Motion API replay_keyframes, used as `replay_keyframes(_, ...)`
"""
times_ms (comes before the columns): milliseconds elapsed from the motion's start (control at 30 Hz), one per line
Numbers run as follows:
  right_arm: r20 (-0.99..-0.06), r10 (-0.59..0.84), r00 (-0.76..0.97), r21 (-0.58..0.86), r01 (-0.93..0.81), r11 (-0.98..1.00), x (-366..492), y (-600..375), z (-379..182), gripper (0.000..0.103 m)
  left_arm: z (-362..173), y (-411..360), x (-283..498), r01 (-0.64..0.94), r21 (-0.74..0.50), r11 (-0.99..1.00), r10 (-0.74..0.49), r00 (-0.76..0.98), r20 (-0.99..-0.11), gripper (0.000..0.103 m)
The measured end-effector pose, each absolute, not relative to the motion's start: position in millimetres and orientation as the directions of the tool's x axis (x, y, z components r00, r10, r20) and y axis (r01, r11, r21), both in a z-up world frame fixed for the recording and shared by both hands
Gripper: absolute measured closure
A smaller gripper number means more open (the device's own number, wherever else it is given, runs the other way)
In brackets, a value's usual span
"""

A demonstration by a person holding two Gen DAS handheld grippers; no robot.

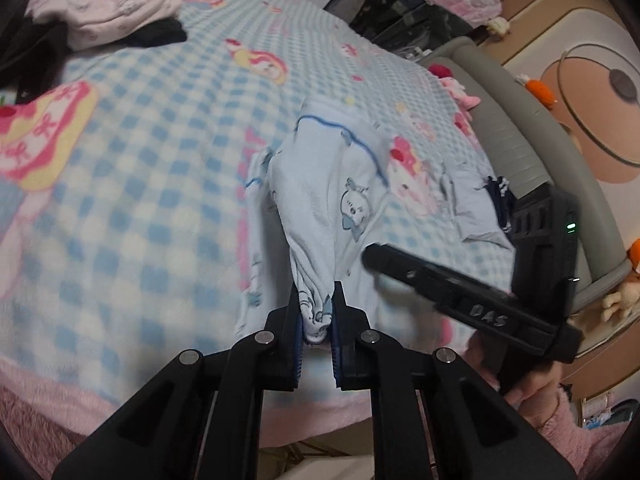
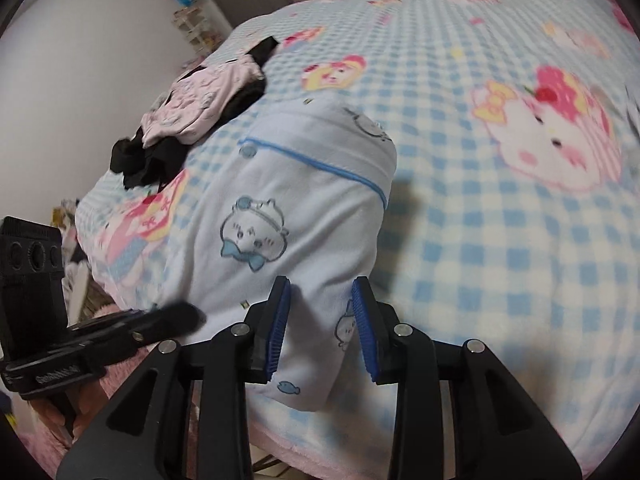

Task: Fold clothes
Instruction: 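Lay the folded pants down and open both grippers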

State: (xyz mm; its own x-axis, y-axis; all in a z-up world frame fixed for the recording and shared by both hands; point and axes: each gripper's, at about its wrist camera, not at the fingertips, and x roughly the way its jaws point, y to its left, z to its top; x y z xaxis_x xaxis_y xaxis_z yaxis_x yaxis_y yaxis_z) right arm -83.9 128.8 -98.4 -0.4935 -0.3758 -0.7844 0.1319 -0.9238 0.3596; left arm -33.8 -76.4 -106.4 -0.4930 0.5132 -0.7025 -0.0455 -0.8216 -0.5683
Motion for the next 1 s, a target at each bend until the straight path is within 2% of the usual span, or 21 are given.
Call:
replay_keyframes(67,-0.800,-0.368,-0.475,0.350,0.129,-0.928,-84.3,124.3,-105.7,0.070,-119.2,-82.2,-32.6,-0.001,-0.555,-0.832,0.486,-0.484,-0.728,0.092)
replay_keyframes(233,-0.825,-0.348,-0.445,0.353,0.074,-0.933,-84.7,126.4,-128.6,0.070,-144.4,-81.7,-42.9,0.048,-0.572,-0.819,0.505,-0.412,-0.758,0.087)
replay_keyframes(300,-0.824,-0.351,-0.445,0.366,0.056,-0.929,-83.5,128.5,-134.0,0.070,-134.4,-85.2,-41.2,0.040,-0.573,-0.819,0.500,-0.440,-0.746,0.082)
replay_keyframes(333,-0.823,-0.341,-0.454,0.355,0.058,-0.933,-81.6,128.6,-130.5,0.070,-125.0,-89.1,-38.1,0.034,-0.551,-0.834,0.469,-0.482,-0.740,0.074)
replay_keyframes(367,-0.822,-0.330,-0.463,0.343,0.061,-0.938,-79.5,128.6,-126.6,0.070,-115.5,-93.1,-34.9,0.031,-0.527,-0.849,0.435,-0.525,-0.732,0.073)
replay_keyframes(467,-0.811,-0.292,-0.506,0.294,0.078,-0.952,-72.6,127.0,-113.7,0.069,-89.7,-102.7,-25.5,0.051,-0.489,-0.871,0.330,-0.676,-0.658,0.073)
replay_keyframes(500,-0.814,-0.283,-0.508,0.283,0.078,-0.956,-72.6,125.8,-114.1,0.069,-86.2,-96.1,-28.0,-0.002,-0.501,-0.866,0.368,-0.681,-0.634,0.073)
replay_keyframes(600,-0.821,-0.254,-0.511,0.251,0.076,-0.965,-73.0,122.0,-116.1,0.069,-93.4,-66.7,-43.9,-0.111,-0.451,-0.886,0.418,-0.612,-0.672,0.073)
replay_keyframes(700,-0.839,-0.251,-0.483,0.250,0.067,-0.966,-73.7,122.7,-125.4,0.069,-114.2,-49.2,-64.6,-0.134,-0.380,-0.915,0.389,-0.540,-0.747,0.073)
replay_keyframes(767,-0.840,-0.255,-0.479,0.255,0.065,-0.965,-71.6,126.2,-126.9,0.069,-124.1,-56.3,-78.9,-0.110,-0.376,-0.920,0.376,-0.515,-0.771,0.074)
replay_keyframes(867,-0.826,-0.274,-0.493,0.284,0.057,-0.957,-75.4,132.0,-118.8,0.068,-117.5,-67.3,-90.3,-0.109,-0.420,-0.901,0.410,-0.532,-0.741,0.074)
replay_keyframes(1000,-0.811,-0.271,-0.518,0.290,0.046,-0.956,-92.8,135.3,-109.5,0.067,-89.8,-69.6,-89.6,-0.157,-0.412,-0.898,0.415,-0.614,-0.671,0.074)
